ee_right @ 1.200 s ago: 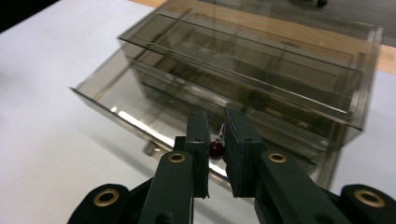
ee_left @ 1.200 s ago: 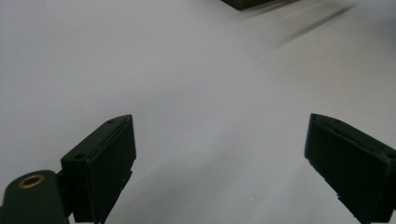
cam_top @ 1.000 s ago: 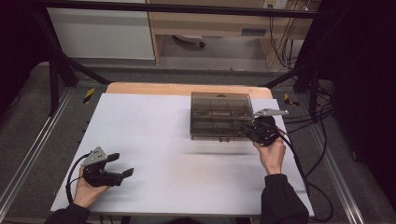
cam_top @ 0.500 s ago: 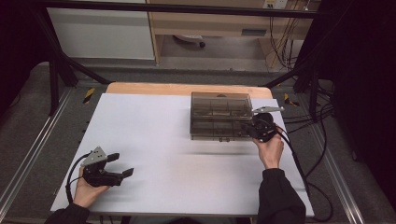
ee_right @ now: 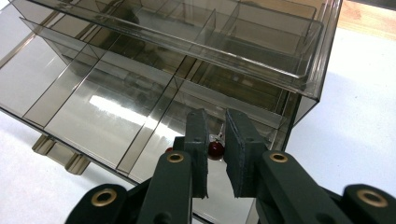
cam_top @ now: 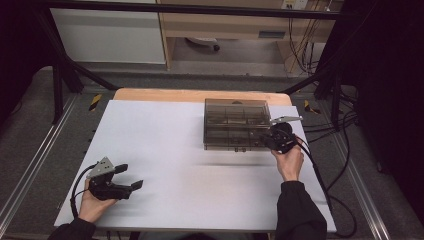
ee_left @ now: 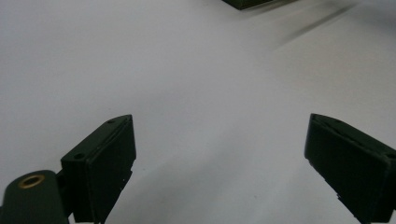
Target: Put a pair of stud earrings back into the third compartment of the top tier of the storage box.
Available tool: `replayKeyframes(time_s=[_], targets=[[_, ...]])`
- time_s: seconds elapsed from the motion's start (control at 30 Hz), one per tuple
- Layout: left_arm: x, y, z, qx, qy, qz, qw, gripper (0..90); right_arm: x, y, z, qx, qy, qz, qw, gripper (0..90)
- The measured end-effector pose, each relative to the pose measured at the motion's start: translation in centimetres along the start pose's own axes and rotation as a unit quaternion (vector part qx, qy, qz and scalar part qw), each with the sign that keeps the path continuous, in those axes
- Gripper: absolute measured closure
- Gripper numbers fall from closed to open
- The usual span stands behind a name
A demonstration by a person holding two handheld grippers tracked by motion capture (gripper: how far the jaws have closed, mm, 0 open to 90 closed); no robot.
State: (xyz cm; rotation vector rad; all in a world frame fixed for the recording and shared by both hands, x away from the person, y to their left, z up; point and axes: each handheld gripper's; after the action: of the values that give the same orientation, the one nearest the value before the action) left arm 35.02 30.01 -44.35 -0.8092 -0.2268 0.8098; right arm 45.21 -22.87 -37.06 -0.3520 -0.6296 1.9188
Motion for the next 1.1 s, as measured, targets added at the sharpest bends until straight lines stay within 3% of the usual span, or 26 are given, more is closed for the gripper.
replayKeyframes(time_s=[0.3, 0.4, 0.57, 0.73, 1.1], targets=[[0.0, 0.0, 0.0, 0.0, 0.0, 0.0, 1.0, 9.1, 0.4, 0.5, 1.7, -0.047, -0.034, 0.0, 0.9983, 60.7], [-0.1, 0.0, 0.0, 0.001, 0.0, -0.001, 1.0, 9.1, 0.8, 0.9, 2.5, -0.067, -0.048, 0.008, 0.9966, 45.3], [0.0, 0.0, 0.0, 0.003, 0.0, -0.001, 1.0, 9.1, 1.3, 1.5, 3.5, -0.095, -0.052, 0.023, 0.9938, 20.3], [0.0, 0.0, 0.0, 0.002, 0.0, -0.002, 1.0, 9.1, 1.9, 2.1, 4.1, -0.101, -0.065, 0.033, 0.9922, 4.7], [-0.1, 0.0, 0.0, 0.002, -0.001, -0.001, 1.0, 9.1, 2.5, 4.4, 4.6, -0.102, -0.092, 0.035, 0.9899, 0.0]])
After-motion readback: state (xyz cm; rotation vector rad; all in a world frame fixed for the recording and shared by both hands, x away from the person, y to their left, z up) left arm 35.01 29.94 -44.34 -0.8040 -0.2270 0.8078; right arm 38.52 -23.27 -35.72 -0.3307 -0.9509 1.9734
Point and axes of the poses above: each handheld gripper's, and its own axes: z roughly backward along the jaws, y roughly out of its underside, x roughly to its left, and after that the axes turned 12 degrees about x, right-handed
